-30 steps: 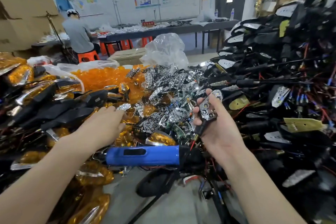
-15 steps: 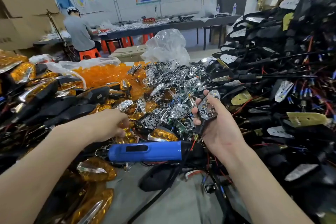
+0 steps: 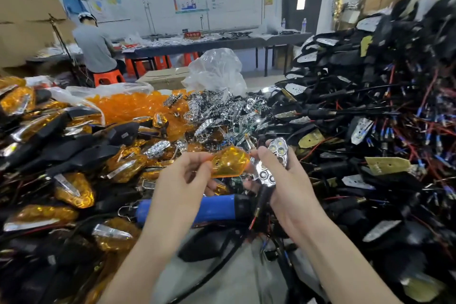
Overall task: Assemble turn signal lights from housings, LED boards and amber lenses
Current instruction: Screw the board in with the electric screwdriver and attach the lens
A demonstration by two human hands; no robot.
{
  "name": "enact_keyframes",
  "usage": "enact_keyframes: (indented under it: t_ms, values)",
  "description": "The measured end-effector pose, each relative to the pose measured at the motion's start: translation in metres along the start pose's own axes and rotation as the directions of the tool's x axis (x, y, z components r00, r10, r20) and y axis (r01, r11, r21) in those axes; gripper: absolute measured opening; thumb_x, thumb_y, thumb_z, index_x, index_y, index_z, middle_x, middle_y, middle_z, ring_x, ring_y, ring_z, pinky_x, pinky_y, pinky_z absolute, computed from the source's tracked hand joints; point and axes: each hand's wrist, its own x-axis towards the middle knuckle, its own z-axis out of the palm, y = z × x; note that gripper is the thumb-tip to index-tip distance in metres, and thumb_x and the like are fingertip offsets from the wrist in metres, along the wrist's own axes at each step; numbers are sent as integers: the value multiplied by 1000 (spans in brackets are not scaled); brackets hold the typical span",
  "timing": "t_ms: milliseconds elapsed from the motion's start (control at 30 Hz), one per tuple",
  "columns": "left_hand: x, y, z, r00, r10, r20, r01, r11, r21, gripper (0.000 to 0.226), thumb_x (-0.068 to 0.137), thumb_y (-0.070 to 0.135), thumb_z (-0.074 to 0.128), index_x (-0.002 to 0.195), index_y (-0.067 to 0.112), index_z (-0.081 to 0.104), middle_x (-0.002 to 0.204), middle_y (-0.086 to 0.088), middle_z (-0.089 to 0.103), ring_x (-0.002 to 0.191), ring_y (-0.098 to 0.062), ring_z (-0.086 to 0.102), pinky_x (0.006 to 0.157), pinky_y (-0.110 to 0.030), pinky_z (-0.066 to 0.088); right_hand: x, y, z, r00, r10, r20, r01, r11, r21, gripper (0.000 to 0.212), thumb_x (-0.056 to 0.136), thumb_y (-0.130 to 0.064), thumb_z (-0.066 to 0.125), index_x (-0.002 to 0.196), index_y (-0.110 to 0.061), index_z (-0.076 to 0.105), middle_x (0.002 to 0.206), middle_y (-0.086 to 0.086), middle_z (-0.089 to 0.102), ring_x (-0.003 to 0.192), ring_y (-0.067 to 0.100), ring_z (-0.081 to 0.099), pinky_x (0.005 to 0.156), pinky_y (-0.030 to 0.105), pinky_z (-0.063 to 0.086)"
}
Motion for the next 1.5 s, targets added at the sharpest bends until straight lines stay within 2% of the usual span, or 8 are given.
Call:
enact_keyframes:
  t_ms: [233,433,633,767,867,1000,1300,1500]
  values:
    - [-12,-14,19,1000,26,6,-25,992,-123,15,96,20,63,105,31,69,81,2,74,71,-10,70,67,-19,55,-5,4,-8,997,-71,2,70,977,-199,16,92,-15,74,89,-31,70,97,1,78,77,14,72,61,29,59]
    - [-27,-18,24,959,162,235,-121,976,-180,50,84,31,71,127,48,53,118,15,69,106,-8,68,89,-14,50,-9,9,-9,997,-78,18,80,972,-221,16,91,-20,75,105,-25,70,104,5,78,94,23,75,74,28,59]
    - [-27,-18,25,966,234,113,-213,962,-171,44,85,37,76,121,48,53,117,17,68,105,-10,68,89,-19,52,-9,9,-4,997,7,74,8,980,-197,17,87,-31,75,103,-29,71,97,-1,76,84,17,71,70,31,54]
    - [-29,-17,25,978,206,23,-195,952,-238,39,80,30,77,108,49,56,105,15,71,96,-6,70,80,-9,50,-6,-1,-3,992,113,51,-119,981,153,32,78,-29,69,107,-16,65,85,6,71,69,16,67,54,23,50]
    - [-32,-17,29,985,163,55,-146,961,-235,34,81,34,77,108,44,58,102,11,71,95,-9,70,80,-11,50,-5,-7,-9,994,104,43,-112,959,262,32,76,-27,65,107,-17,65,84,5,69,73,18,66,63,27,49]
    - [-38,-19,39,979,144,147,-107,966,-236,38,82,35,72,117,30,58,97,9,74,93,-9,71,81,-13,51,-7,-8,-11,995,78,64,-94,943,319,16,76,-20,68,88,-24,79,88,5,69,80,21,65,66,30,51]
    - [-38,-19,41,980,152,127,-125,972,-199,46,75,41,73,117,27,59,101,17,73,93,-3,70,78,-10,51,-14,-10,-6,985,58,161,-103,951,290,28,77,-14,65,99,-25,78,90,6,69,80,19,67,64,29,58]
    - [-39,-20,43,984,129,125,-101,972,-212,44,74,40,73,112,26,58,97,17,74,91,-1,70,75,-9,51,-15,-7,-7,974,20,224,-69,975,211,28,76,-12,66,97,-28,77,92,4,67,87,19,63,76,31,58]
